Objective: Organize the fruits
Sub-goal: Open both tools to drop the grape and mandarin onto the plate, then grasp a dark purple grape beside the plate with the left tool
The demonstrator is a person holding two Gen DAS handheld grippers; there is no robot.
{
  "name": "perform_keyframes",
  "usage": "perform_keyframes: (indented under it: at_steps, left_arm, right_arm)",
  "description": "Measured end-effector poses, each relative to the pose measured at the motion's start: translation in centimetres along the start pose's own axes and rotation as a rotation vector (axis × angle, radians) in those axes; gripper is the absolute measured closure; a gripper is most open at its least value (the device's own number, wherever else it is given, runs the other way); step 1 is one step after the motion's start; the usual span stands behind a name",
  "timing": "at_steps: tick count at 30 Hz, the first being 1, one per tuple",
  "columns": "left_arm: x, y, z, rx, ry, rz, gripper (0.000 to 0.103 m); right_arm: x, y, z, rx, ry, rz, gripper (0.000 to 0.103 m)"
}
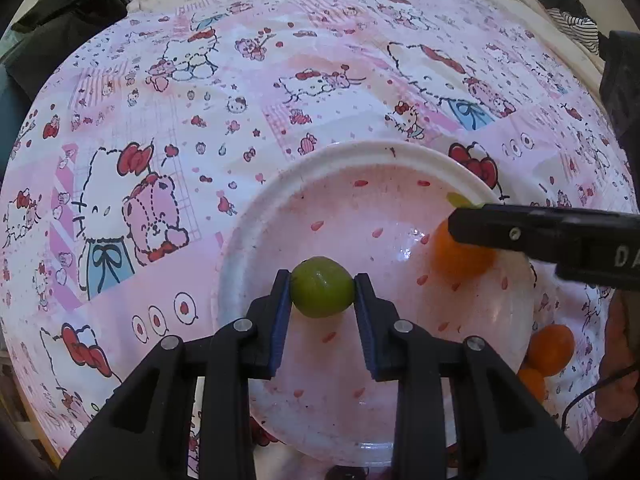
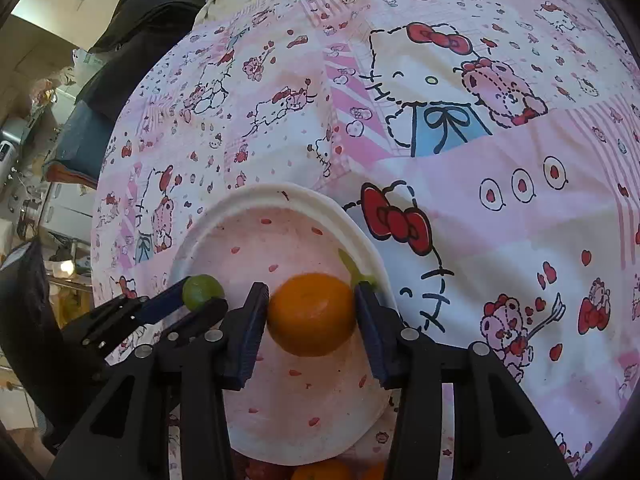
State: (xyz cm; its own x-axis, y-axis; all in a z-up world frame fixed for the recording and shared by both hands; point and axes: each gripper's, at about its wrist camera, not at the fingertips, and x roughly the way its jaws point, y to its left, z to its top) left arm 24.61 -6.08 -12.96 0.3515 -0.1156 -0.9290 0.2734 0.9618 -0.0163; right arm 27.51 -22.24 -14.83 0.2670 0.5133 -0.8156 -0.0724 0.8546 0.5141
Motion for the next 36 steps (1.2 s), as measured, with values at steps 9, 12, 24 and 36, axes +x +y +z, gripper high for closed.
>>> perform_keyframes:
  at_steps: [9, 12, 24, 36]
  left_arm:
    - [-0.9, -0.2, -0.1, 0.004, -0.023, -0.01, 0.024]
    - [-1.2, 0.0, -0.1, -0.004, -0.026, -0.026, 0.024]
    - [-3.7, 0.8, -0.4, -0.04, -0.102, 0.005, 0.023]
    - [-7.3, 0.7, -2.1, -0.048, -0.138, 0.02, 0.023]
  right_arm:
    - [-1.7, 0.5, 0.5, -0.011, -0.068, 0.017, 0.018]
    - [-2.6, 0.3, 0.8, 0.009, -0.096, 0.001, 0.006]
    - [-5.2, 0.7, 0.3, -0.039, -0.191, -0.05, 0.0]
    - [-10.2, -0.1, -2.2, -0.01, -0.289, -0.04, 0.0]
